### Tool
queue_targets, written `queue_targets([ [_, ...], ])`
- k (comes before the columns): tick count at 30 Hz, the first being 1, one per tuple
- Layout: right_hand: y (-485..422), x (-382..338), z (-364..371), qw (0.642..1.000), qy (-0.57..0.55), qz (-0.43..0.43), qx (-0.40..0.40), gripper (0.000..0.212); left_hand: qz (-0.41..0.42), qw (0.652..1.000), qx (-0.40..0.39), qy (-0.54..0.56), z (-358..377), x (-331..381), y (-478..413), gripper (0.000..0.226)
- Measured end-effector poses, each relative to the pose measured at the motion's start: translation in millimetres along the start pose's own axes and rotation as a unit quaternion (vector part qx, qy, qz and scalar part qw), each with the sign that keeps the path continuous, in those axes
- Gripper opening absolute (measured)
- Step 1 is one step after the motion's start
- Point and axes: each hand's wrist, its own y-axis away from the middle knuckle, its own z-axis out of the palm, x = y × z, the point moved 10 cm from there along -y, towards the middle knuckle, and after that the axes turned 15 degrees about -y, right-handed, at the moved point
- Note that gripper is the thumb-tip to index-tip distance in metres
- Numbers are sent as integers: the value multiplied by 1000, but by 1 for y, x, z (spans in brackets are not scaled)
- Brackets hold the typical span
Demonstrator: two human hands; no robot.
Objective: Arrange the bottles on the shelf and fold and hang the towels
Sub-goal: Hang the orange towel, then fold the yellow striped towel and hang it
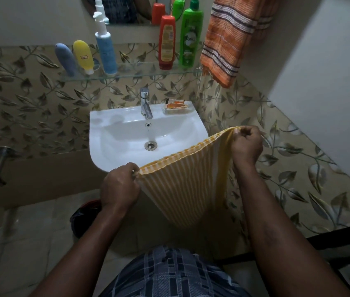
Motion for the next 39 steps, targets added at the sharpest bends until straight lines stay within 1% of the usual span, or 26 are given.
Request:
queue_targets([
  [2,-5,2,4,1000,4,6,1,8,45,999,-4,-16,4,8,4,26],
  [5,-14,6,14,1000,9,15,-15,9,89,996,-14,-25,10,17,8,23],
  [11,-30,6,35,997,42,31,-57,7,89,990,-87,-71,35,12,10,14],
  [13,-33,6,41,996,49,29,-68,4,112,985,-105,-77,42,15,12,14],
  [16,-31,3,51,995,49,22,-79,8,148,975,-128,-106,51,22,19,18],
  [18,-30,2,55,995,46,18,-82,8,157,971,-137,-115,55,23,22,19],
  [21,-30,0,60,995,44,13,-84,7,170,972,-129,-98,56,24,26,20],
  [24,-31,-1,61,996,39,12,-84,6,190,972,-108,-91,58,26,31,5],
  [25,-32,-2,61,996,41,9,-84,6,192,972,-101,-92,59,26,32,10],
  [27,-34,-4,61,995,45,4,-87,6,194,972,-94,-89,64,22,32,30],
  [28,-36,-5,61,995,47,3,-89,5,196,973,-89,-84,66,21,31,34],
  [30,-39,-6,60,995,47,0,-86,2,200,974,-78,-79,66,22,30,29],
  [34,-44,-9,57,996,49,-6,-75,5,215,972,-66,-71,62,27,32,21],
  [36,-47,-8,55,996,52,-2,-71,3,216,972,-62,-75,62,26,32,23],
  [39,-52,-4,49,997,57,9,-59,3,219,973,-33,-58,54,27,29,32],
])
